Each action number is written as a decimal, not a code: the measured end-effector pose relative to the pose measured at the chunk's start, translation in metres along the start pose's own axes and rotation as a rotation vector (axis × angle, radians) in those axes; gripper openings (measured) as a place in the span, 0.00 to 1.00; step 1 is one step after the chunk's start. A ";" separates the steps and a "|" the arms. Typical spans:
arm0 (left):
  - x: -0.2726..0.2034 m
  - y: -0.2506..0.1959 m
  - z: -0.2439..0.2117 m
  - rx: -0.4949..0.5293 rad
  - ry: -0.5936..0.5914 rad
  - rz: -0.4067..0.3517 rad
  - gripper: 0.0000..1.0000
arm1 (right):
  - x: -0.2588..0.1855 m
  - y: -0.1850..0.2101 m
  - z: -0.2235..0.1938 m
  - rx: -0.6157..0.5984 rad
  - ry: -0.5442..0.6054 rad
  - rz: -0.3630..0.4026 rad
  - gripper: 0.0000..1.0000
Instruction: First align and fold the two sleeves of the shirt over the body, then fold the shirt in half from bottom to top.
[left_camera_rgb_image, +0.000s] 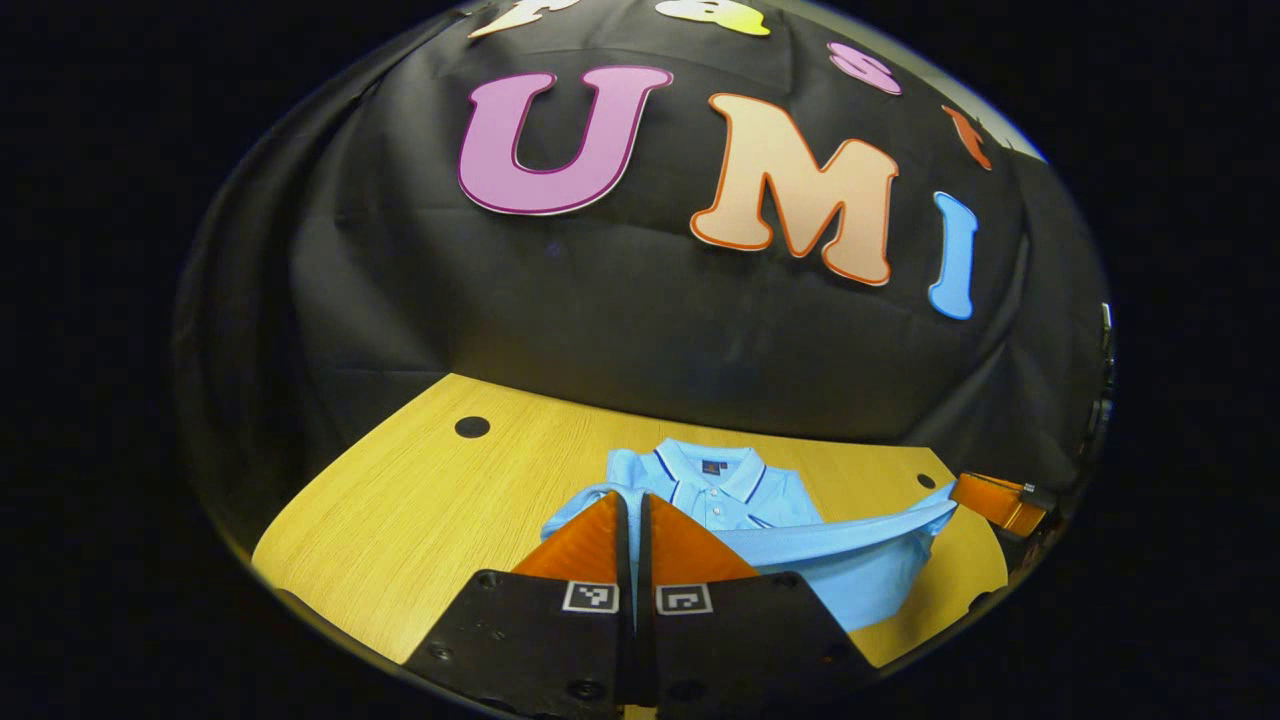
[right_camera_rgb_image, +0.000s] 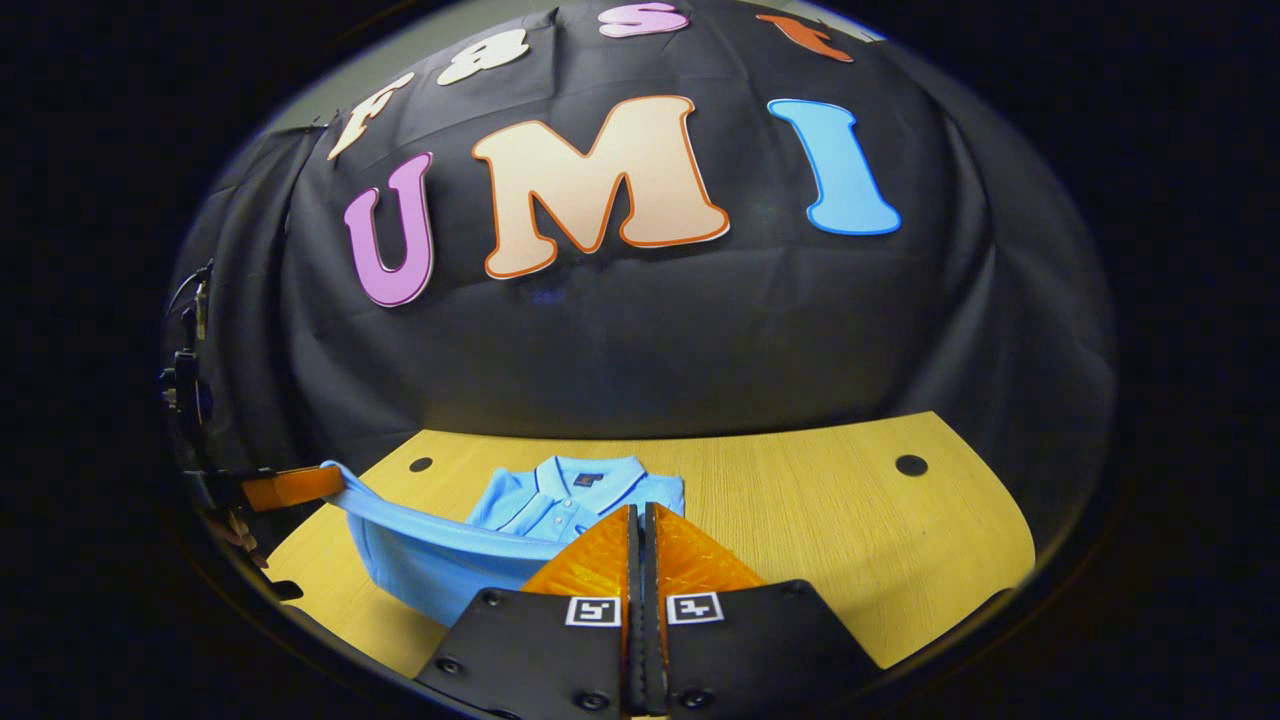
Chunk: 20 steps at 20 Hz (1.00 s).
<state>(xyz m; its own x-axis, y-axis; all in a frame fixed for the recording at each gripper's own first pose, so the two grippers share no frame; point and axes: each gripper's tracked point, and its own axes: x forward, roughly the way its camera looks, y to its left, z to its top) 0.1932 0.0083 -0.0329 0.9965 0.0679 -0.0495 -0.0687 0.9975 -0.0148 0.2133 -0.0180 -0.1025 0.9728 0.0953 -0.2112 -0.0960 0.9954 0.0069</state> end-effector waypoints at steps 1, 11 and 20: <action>0.016 0.001 0.003 0.006 0.002 0.007 0.00 | 0.018 0.000 0.003 0.001 -0.001 0.003 0.02; 0.152 0.017 -0.030 0.022 0.122 0.080 0.00 | 0.161 -0.020 -0.031 0.045 0.054 -0.020 0.02; 0.103 0.030 -0.015 0.012 0.103 0.135 0.96 | 0.102 -0.027 -0.021 0.060 0.057 0.006 0.98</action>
<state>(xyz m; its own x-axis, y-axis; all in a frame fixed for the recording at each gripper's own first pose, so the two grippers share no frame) 0.2931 0.0454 -0.0535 0.9680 0.2000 -0.1519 -0.2006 0.9796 0.0111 0.3104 -0.0352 -0.1447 0.9585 0.1021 -0.2661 -0.0874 0.9940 0.0665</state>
